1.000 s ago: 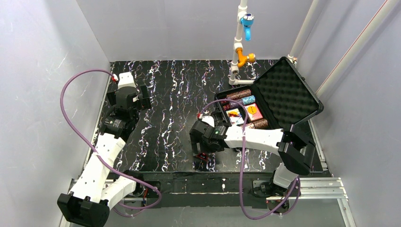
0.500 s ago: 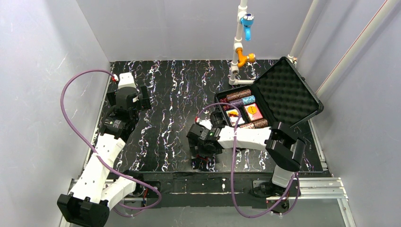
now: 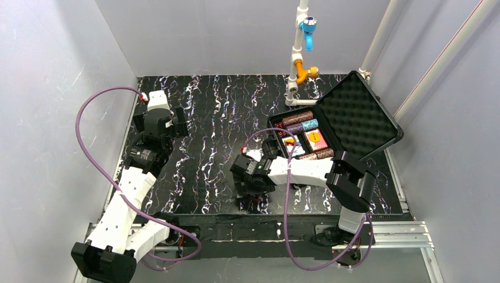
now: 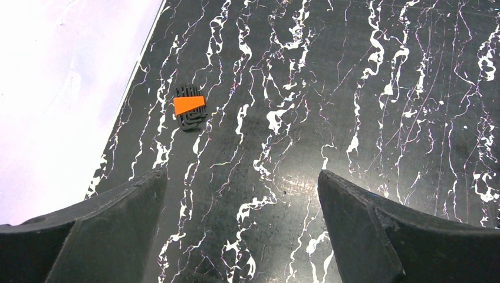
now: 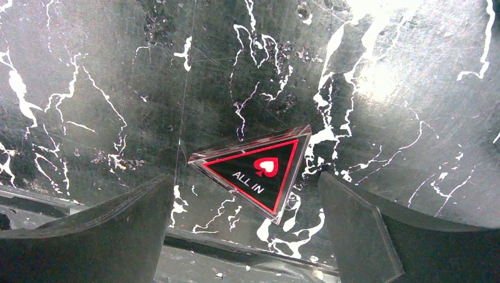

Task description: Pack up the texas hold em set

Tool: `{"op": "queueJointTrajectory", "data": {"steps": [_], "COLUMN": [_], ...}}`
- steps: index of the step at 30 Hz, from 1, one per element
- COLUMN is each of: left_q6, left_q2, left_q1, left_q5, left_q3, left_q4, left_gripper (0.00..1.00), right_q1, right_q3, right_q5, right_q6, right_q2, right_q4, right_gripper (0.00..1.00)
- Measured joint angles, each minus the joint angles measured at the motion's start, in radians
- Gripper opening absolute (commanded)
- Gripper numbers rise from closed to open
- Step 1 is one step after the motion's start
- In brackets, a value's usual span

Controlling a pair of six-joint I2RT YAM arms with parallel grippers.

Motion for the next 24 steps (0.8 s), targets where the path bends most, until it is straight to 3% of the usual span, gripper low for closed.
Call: {"op": "queueJointTrajectory", "data": {"steps": [24], "left_q6": [0.001], "left_q2": [-0.019], "left_q1": [0.0], "left_q5": [0.0], "left_q3": [0.0], "left_q4": [0.0], "left_gripper": [0.99], "right_q1": [0.006], "right_q3": [0.078], "right_q5": [0.076], "right_q6": [0.047], "right_q2": [0.067], "right_q4": [-0.079], "right_gripper": [0.91]}}
